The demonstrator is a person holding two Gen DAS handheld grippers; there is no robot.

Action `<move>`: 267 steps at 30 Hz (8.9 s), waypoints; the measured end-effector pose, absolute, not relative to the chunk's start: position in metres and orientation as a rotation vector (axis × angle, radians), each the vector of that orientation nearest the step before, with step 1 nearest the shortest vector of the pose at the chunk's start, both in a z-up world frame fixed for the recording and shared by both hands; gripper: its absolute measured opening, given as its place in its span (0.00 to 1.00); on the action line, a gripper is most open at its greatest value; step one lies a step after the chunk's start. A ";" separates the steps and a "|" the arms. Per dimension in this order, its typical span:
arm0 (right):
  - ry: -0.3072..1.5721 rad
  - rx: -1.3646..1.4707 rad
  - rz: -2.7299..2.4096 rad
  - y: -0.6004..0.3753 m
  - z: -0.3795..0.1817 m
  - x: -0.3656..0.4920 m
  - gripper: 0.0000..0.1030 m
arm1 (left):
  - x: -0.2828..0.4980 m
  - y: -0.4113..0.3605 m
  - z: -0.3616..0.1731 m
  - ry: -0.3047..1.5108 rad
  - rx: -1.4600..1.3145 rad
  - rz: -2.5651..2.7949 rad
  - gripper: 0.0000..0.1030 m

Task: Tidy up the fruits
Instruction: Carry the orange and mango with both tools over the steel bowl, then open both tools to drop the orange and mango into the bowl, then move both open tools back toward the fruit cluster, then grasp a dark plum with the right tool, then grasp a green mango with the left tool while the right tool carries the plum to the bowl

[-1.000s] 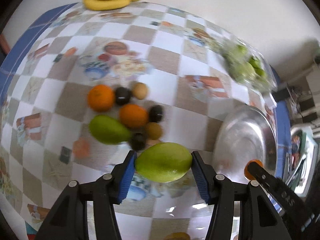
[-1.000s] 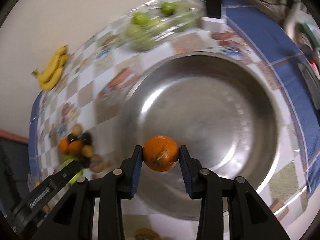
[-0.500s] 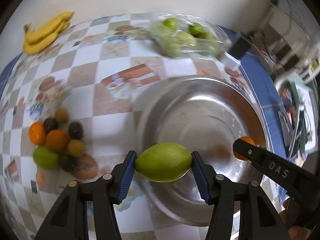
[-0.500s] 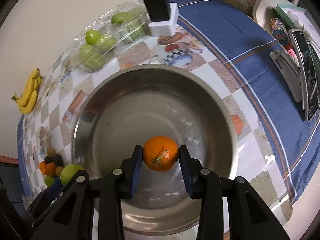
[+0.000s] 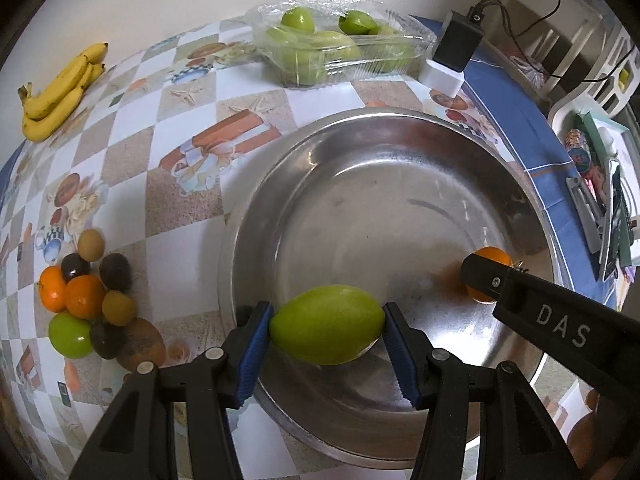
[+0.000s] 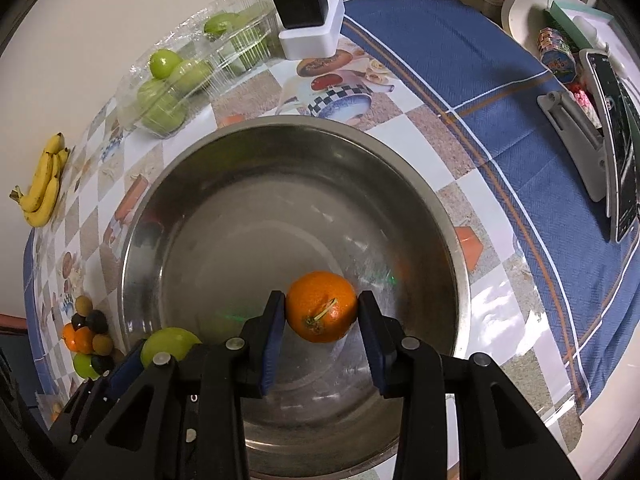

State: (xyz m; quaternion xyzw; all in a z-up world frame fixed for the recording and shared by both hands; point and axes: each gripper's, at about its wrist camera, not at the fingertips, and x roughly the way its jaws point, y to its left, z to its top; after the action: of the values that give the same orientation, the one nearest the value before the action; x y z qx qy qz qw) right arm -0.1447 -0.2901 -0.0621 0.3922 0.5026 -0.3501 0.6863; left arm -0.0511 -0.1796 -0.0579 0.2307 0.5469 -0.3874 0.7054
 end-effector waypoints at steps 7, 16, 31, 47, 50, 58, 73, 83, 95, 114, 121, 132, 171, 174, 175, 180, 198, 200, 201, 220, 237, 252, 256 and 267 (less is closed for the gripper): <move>1.143 0.851 -0.790 -0.289 -0.065 -0.138 0.40 | -0.052 -0.180 -0.058 1.222 0.515 -0.876 0.59; 1.095 0.831 -0.794 -0.289 -0.048 -0.140 0.51 | -0.054 -0.181 -0.040 1.180 0.492 -0.915 0.62; 1.083 0.800 -0.774 -0.284 -0.036 -0.141 0.51 | 0.013 -0.130 -0.026 1.223 0.325 -0.595 0.62; 1.136 0.712 -0.710 -0.264 -0.039 -0.122 0.73 | 0.040 -0.095 -0.031 1.245 0.284 -0.466 0.93; 1.154 0.694 -0.697 -0.262 -0.042 -0.118 0.80 | 0.041 -0.094 -0.036 1.248 0.296 -0.455 0.93; 1.165 0.671 -0.697 -0.264 -0.044 -0.116 0.92 | 0.047 -0.085 -0.040 1.245 0.287 -0.417 1.00; 1.146 0.655 -0.699 -0.258 -0.041 -0.111 1.00 | 0.063 -0.065 -0.039 1.246 0.237 -0.398 1.00; 1.130 0.627 -0.645 -0.239 -0.036 -0.091 1.00 | 0.086 -0.029 -0.036 1.221 0.228 -0.315 1.00; 1.081 0.565 -0.438 -0.185 -0.027 -0.043 1.00 | 0.110 0.010 -0.037 1.220 0.161 -0.255 1.00; 1.104 0.593 -0.304 -0.137 -0.049 0.010 1.00 | 0.129 0.033 -0.043 1.214 0.070 -0.228 1.00; 1.091 0.602 -0.369 -0.144 -0.048 0.012 1.00 | 0.131 0.031 -0.046 1.223 0.058 -0.242 1.00; 1.046 0.556 -0.406 -0.152 -0.037 0.007 0.94 | 0.128 0.018 -0.045 1.233 0.048 -0.309 1.00; 1.104 0.588 -0.296 -0.147 -0.044 0.002 0.70 | 0.111 0.066 -0.059 1.329 -0.024 -0.126 0.91; 1.122 0.578 -0.261 -0.139 -0.047 0.006 0.62 | 0.111 0.074 -0.055 1.316 -0.052 -0.109 0.91; 1.129 0.581 -0.249 -0.136 -0.049 0.008 0.58 | 0.110 0.076 -0.054 1.316 -0.060 -0.108 0.91; 1.152 0.585 -0.210 -0.125 -0.057 0.014 0.48 | 0.109 0.070 -0.053 1.323 -0.072 -0.124 0.91; 1.188 0.599 -0.177 -0.113 -0.071 0.023 0.30 | 0.117 0.057 -0.056 1.333 -0.090 -0.161 0.91; 1.188 0.595 -0.178 -0.113 -0.071 0.023 0.30 | 0.116 0.058 -0.056 1.334 -0.090 -0.163 0.91; 1.188 0.587 -0.181 -0.112 -0.071 0.023 0.30 | 0.117 0.057 -0.056 1.335 -0.090 -0.163 0.91; 1.234 0.551 -0.191 -0.110 -0.071 0.034 0.26 | 0.117 0.055 -0.056 1.337 -0.087 -0.173 0.91; 1.179 0.616 -0.194 -0.122 -0.053 0.020 0.24 | 0.113 0.033 -0.056 1.353 -0.052 -0.279 0.91; 1.113 0.686 -0.261 -0.165 -0.029 -0.014 0.23 | 0.098 -0.014 -0.062 1.335 0.182 -0.451 0.89; 1.109 0.692 -0.267 -0.169 -0.028 -0.018 0.23 | 0.092 -0.026 -0.066 1.324 0.256 -0.471 0.86; 1.114 0.691 -0.257 -0.169 -0.029 -0.020 0.23 | 0.095 -0.042 -0.081 1.318 0.338 -0.454 0.76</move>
State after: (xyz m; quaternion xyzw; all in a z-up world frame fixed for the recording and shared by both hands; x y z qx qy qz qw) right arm -0.0196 -0.1689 -0.0291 0.3206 0.5163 -0.1193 0.7851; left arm 0.0949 -0.0424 -0.0809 0.1547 0.6041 -0.2080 0.7536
